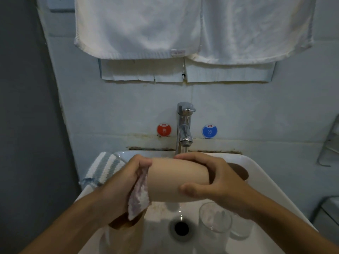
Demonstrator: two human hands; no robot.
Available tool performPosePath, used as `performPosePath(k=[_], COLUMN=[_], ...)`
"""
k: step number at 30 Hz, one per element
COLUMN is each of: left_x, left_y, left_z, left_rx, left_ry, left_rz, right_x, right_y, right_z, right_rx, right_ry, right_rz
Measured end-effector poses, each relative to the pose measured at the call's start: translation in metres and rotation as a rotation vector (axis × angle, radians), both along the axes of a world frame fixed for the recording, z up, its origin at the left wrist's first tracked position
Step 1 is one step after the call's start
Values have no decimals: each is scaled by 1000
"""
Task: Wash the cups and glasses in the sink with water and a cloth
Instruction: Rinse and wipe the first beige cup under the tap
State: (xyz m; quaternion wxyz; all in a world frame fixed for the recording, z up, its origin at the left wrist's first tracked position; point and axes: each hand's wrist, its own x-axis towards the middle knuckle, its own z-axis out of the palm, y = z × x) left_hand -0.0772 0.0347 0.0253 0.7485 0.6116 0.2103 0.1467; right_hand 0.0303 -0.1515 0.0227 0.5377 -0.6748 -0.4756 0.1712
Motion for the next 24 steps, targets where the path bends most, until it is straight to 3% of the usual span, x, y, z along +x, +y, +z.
performPosePath(k=[3, 6, 11, 15, 18, 24], left_x=[-6, -17, -23, -24, -23, -21], left_y=[-1, -7, -5, -11, -15, -13], left_z=[-2, 5, 8, 13, 11, 3], left_rx=[-35, 93, 90, 143, 62, -110], left_ry=[-27, -78, -76, -120, -143, -83], left_rz=[-85, -134, -158, -292, -259, -314], right_x=[2, 5, 7, 11, 8, -5], right_y=[-2, -4, -5, -5, -5, -4], right_z=[-5, -6, -6, -6, -7, -3], right_rx=[6, 18, 58, 90, 94, 28], right_ry=[-12, -11, 52, 155, 221, 119], right_rz=[-24, -60, -64, -59, -40, 68])
